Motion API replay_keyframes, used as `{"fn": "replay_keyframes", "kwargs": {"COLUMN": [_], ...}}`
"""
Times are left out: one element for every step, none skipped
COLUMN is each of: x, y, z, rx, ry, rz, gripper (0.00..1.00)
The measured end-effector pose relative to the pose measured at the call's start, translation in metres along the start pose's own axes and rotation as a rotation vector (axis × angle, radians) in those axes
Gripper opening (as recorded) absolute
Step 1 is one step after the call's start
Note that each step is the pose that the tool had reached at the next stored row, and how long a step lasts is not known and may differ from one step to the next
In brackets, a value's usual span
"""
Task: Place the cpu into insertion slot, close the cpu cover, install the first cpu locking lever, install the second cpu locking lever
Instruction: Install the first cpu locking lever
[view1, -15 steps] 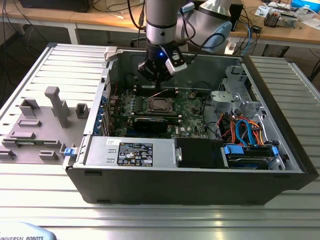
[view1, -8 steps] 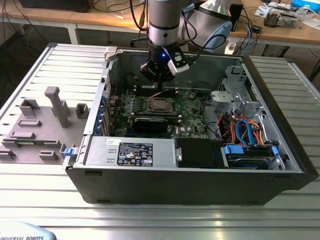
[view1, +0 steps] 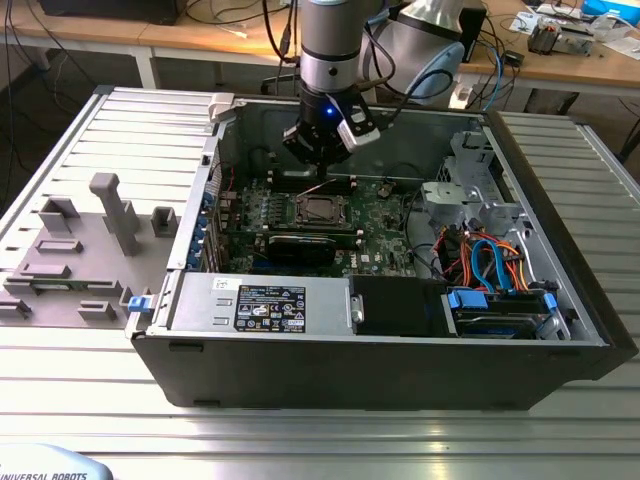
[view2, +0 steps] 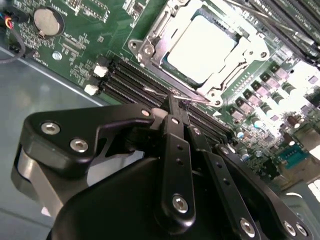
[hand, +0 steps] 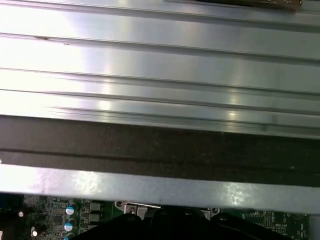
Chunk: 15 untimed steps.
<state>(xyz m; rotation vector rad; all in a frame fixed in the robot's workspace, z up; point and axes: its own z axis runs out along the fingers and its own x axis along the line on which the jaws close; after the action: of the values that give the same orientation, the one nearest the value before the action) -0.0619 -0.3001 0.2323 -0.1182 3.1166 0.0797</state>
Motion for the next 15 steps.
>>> {"fn": "replay_keyframes", "kwargs": {"x": [-0.0031,-0.005,-0.0061,-0.0069,-0.0072,-0.0074,-0.0077,-0.0081,-0.0086,-0.0091,-0.0097,-0.0106,-0.011,-0.0113,-0.0114], "y": [0.0019,0.002,0.0018,0.0014,0.0012,0.001,0.0007,0.0004,0.0,-0.0004,-0.0009,-0.0014,-0.0015,-0.0016,-0.0016], "z": [0.002,0.0033,0.0044,0.0056,0.0059,0.0063,0.0065,0.0068,0.0072,0.0075,0.008,0.0094,0.01,0.0106,0.0113], "rx": [-0.0003,-0.0002,-0.0002,-0.0001,-0.0001,-0.0002,-0.0001,-0.0001,-0.0002,-0.0002,-0.0001,-0.0003,-0.0002,-0.0001,-0.0002], "ry": [0.0011,0.0018,0.002,0.0021,0.002,0.002,0.0021,0.002,0.0019,0.002,0.0019,0.0017,0.0019,0.0019,0.0018], "rz": [0.0,0.0,0.0,0.0,0.0,0.0,0.001,0.001,0.001,0.002,0.002,0.002,0.003,0.003,0.003], "gripper": [0.11,0.11,0.11,0.11,0.11,0.11,0.11,0.11,0.11,0.11,0.11,0.11,0.11,0.11,0.11]}}
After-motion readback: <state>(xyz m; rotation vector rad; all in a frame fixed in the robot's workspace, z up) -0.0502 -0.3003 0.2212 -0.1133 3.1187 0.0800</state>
